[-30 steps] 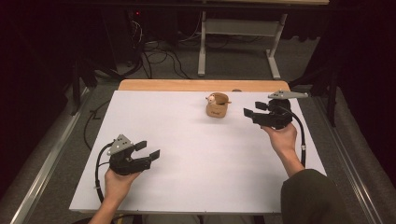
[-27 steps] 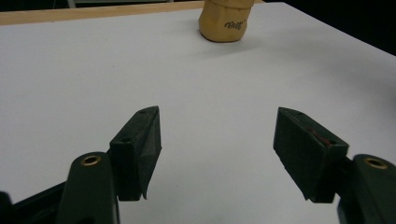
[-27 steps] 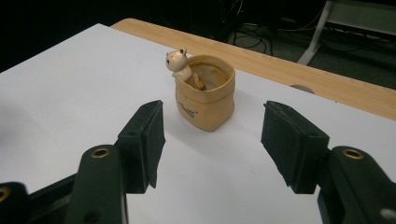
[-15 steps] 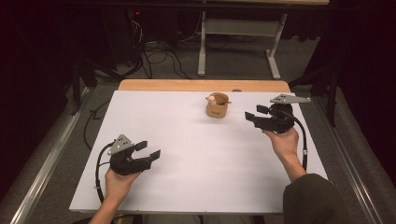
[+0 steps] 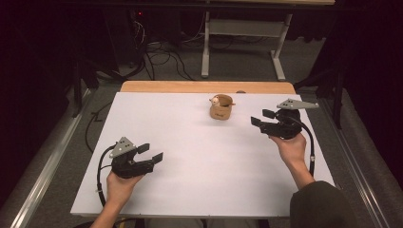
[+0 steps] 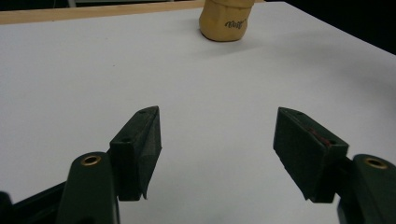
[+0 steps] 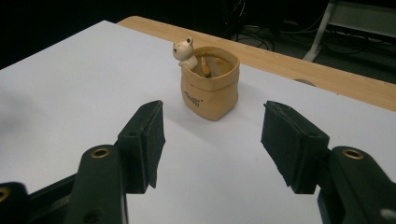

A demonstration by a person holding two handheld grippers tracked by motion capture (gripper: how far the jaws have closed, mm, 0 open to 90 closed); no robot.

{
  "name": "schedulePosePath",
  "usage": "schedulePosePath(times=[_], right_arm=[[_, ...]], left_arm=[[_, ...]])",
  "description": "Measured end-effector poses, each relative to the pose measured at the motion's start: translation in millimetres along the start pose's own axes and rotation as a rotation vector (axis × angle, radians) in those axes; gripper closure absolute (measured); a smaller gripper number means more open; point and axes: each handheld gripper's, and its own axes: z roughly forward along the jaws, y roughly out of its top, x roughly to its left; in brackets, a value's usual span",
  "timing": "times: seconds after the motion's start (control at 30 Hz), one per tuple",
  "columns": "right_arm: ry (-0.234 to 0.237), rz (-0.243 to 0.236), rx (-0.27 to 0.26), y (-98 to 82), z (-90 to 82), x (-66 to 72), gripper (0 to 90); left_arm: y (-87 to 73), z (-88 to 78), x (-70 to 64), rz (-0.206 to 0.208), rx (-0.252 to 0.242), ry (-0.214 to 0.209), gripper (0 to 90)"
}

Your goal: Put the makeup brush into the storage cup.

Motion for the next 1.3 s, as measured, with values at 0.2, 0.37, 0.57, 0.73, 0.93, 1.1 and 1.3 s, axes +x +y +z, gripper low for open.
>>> schedulePosePath(times=[0.2,0.37,0.57,0.73,0.93,1.1,1.3], right_arm=[[0.011,0.0,-0.008,-4.2,-3.8,2.2,41.2],[0.022,-0.004,-0.014,-6.8,-7.6,4.5,41.2],[0.033,-0.004,-0.019,-10.0,-10.4,6.8,41.2],[0.043,-0.003,-0.021,-11.7,-13.2,9.0,41.2],[0.053,0.006,-0.027,-14.9,-16.3,11.4,41.2],[0.06,0.006,-0.024,-16.3,-17.1,12.9,41.1],[0.073,0.009,-0.027,-20.1,-17.4,16.2,41.2]], left_arm=[[-0.1,0.4,-0.3,0.002,0.001,-0.001,32.7],[0.0,0.3,-0.3,0.001,0.0,-0.001,32.7],[-0.1,0.6,-0.2,0.001,0.003,-0.001,32.7],[-0.1,0.8,-0.2,0.002,0.004,-0.001,32.7],[-0.3,0.5,-0.1,0.001,0.006,-0.001,32.8],[-0.2,1.1,0.0,0.0,0.005,-0.001,32.8],[-0.5,0.7,0.1,0.0,0.006,0.0,32.8]])
